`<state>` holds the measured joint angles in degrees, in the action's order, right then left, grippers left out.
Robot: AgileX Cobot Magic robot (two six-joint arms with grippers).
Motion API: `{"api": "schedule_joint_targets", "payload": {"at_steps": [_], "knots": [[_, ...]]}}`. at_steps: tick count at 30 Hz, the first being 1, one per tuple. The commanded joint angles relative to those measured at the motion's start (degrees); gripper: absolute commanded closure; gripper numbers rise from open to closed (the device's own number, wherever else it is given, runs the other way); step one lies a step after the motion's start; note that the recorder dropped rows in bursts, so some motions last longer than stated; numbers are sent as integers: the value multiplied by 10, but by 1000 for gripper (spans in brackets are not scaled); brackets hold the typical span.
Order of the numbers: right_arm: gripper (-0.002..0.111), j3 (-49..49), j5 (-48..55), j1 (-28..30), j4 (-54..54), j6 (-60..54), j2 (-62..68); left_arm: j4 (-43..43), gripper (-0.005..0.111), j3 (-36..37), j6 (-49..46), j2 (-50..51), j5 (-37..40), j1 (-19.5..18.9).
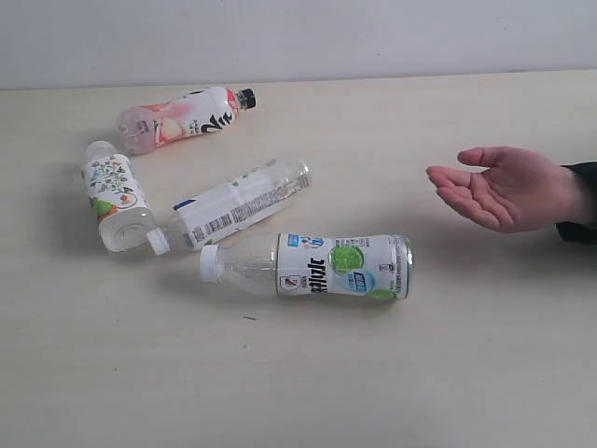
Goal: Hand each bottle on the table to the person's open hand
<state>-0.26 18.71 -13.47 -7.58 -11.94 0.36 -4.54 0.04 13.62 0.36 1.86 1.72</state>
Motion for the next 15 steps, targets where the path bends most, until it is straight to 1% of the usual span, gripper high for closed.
{"api": "schedule_joint_targets", "payload": {"at_steps": [1,2,4,6,7,8,11,13,15], "knots": [[108,3,-8,2,0,-2,-4,-21,106,0,112,-4,-91,3],[108,3,-8,2,0,-2,-4,-21,106,0,142,-4,-105,3],[108,3,-8,2,0,-2,-4,-23,106,0,194,-4,-161,3],[108,3,-8,2,0,-2,-4,-23,106,0,239,-4,-238,3],[108,3,-8,2,0,-2,-4,-23,106,0,251,-4,-265,3],[108,3,-8,2,0,-2,-4,-23,106,-1,255,-4,-275,3],[108,3,-8,2,0,-2,-4,-22,107,-49,251,1,-261,3],[108,3,-8,2,0,-2,-4,-22,107,-94,235,34,-247,3],[108,3,-8,2,0,-2,-4,-22,107,-159,201,95,-227,3]]}}
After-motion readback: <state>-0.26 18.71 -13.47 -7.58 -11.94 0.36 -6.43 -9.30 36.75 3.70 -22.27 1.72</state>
